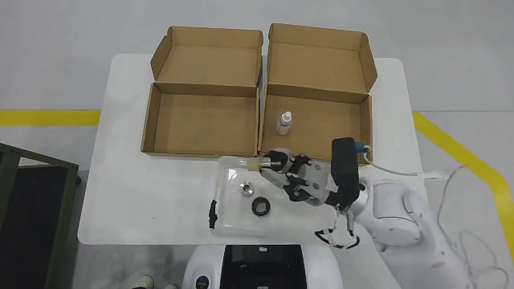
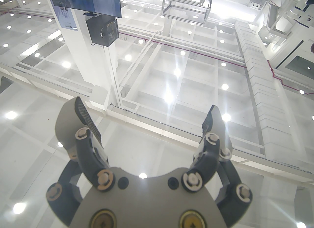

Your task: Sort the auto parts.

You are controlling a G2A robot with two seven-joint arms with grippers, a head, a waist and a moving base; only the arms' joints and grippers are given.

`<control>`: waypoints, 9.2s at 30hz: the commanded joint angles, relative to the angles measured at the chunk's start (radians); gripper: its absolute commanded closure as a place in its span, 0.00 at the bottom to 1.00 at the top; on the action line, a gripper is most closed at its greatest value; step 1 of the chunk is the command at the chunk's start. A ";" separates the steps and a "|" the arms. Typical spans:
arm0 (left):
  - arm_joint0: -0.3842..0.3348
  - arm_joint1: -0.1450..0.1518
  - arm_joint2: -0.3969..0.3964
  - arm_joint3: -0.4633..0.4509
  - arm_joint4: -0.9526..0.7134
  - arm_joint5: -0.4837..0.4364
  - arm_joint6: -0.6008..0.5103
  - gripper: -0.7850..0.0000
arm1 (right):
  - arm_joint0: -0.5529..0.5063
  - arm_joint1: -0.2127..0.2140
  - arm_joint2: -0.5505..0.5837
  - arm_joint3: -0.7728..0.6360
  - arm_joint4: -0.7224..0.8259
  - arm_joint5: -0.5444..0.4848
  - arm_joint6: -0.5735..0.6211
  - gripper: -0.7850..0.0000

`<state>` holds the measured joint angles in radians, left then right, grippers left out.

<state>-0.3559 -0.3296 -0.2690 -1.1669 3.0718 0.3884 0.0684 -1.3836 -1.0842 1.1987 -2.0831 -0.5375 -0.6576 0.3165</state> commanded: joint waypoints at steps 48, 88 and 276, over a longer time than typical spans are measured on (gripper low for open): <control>0.000 0.000 0.000 0.000 0.000 0.000 0.000 0.00 | 0.036 0.012 0.106 0.127 -0.387 0.188 0.106 1.00; 0.000 0.000 0.000 0.000 0.000 0.000 0.000 0.00 | 0.323 -0.023 -0.082 0.472 -0.649 0.230 0.267 1.00; 0.000 0.000 0.000 0.000 0.000 0.000 0.000 0.00 | 0.040 0.000 -0.075 0.047 0.119 0.133 -0.061 1.00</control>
<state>-0.3559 -0.3296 -0.2690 -1.1669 3.0718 0.3884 0.0684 -1.3417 -1.0844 1.1177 -2.0336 -0.4224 -0.5259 0.2535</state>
